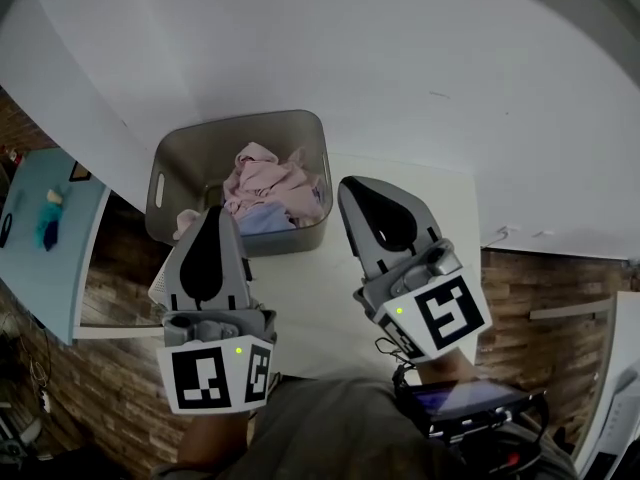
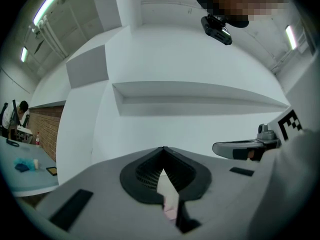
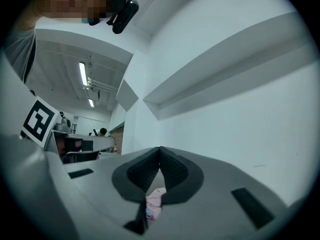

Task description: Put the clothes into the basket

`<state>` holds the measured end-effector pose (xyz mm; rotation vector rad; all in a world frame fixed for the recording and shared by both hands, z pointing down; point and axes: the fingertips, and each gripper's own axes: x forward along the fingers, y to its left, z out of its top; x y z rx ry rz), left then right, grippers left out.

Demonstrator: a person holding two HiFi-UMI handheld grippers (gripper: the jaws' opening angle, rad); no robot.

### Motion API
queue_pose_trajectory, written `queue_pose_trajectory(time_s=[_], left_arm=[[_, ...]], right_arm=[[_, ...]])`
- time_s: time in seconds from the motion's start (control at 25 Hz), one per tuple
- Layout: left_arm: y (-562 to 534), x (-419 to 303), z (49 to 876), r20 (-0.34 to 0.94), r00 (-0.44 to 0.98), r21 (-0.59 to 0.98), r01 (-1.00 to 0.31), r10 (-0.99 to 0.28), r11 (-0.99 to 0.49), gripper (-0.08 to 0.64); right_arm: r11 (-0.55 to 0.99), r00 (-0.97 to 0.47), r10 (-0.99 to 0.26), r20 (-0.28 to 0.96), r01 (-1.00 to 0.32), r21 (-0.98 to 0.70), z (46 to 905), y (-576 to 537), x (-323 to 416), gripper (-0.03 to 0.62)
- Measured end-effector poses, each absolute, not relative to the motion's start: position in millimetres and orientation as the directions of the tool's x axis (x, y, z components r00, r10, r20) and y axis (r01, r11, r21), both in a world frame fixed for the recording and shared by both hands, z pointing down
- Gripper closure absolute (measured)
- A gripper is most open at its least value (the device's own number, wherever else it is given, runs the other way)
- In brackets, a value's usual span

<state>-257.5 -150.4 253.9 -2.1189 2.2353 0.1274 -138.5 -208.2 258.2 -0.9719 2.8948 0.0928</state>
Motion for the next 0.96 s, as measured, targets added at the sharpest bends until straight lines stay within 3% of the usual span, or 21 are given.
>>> queue_pose_trajectory(time_s=[0.96], left_arm=[[-164,-234,254,-0.111,-0.019,0.021,-1.000,-0.994,0.017,0.551]], right_arm=[[0.790,-0.787,-0.606,-0.117,-0.613,0.031,254,-217,-124,0.584]])
